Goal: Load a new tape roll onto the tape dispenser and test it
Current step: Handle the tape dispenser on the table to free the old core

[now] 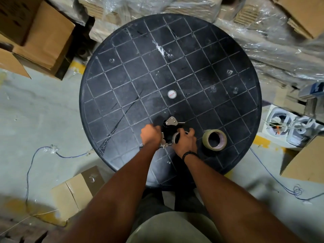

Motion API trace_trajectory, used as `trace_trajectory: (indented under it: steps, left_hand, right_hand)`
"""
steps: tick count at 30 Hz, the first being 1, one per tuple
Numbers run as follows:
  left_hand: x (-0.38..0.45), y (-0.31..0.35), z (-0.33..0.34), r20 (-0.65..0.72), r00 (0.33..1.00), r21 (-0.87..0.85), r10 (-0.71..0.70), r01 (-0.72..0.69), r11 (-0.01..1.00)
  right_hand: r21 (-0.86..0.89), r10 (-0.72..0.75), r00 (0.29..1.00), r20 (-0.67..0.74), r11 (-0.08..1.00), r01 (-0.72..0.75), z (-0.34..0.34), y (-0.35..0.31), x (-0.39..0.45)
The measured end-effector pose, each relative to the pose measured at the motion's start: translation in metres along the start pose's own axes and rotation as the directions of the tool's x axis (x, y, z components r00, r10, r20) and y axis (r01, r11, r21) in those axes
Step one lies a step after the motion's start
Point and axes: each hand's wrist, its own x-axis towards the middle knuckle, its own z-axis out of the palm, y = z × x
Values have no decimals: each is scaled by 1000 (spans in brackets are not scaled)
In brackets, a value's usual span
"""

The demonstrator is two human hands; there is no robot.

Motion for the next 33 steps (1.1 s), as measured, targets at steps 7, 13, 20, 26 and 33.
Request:
trace_trajectory:
  steps: [7,13,20,26,33]
  left_hand:
    - [-49,7,7,-49,809,334,585,-539,773]
    - [-65,-26,15,279,483,482,830,-818,313]
    - [-48,-25,20,484,519,539,704,-811,227]
    - [-47,-12,24,439,591,537,677,-777,329]
    - [-57,-10,38,352,630,566,692,-732,379]
  right_hand:
    - [-196,-127,975,-181,977,91,6,2,-14]
    - [-357,-356,925,-130,887,291,6,25,-35]
    - [-226,-516,856,-29,838,497,-4,50,-33]
    - [73,-272,956,-108,957,281,-12,44,-12]
    - [-236,-408,910,69,880,413,-4,37,7]
